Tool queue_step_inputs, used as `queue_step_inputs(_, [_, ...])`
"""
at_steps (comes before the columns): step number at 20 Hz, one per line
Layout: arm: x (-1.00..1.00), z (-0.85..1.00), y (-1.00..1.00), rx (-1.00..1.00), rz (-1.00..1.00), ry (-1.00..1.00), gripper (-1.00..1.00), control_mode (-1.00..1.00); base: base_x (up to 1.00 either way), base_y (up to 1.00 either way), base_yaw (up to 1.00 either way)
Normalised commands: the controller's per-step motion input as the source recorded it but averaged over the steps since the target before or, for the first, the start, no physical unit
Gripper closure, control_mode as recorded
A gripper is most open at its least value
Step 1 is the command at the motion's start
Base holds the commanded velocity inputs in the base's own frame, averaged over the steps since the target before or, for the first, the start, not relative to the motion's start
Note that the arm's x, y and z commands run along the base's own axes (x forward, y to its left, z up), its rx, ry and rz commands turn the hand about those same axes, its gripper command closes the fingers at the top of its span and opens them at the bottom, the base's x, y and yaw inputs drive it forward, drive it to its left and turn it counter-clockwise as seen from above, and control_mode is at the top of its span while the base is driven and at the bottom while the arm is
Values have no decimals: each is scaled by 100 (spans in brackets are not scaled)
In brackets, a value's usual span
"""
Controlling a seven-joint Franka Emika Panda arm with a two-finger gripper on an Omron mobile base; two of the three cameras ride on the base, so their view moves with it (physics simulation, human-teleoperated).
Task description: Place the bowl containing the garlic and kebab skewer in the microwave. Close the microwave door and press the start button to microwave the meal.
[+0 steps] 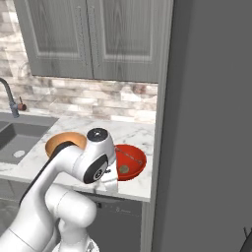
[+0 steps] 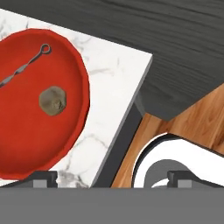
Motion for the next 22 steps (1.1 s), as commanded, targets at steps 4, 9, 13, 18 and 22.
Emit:
queue_step_inputs(4, [8, -34, 0, 0, 0, 1, -100, -100, 0, 0, 0])
queue_step_inputs(9, [18, -21, -1, 0, 0, 5, -100, -100, 0, 0, 0])
queue_step_inputs(13, [27, -5, -3, 2, 0, 7, -100, -100, 0, 0, 0])
queue_step_inputs(18, [31, 0, -7, 4, 0, 6, -100, -100, 0, 0, 0])
queue_step_inputs(22, [25, -7, -10, 4, 0, 4, -100, -100, 0, 0, 0])
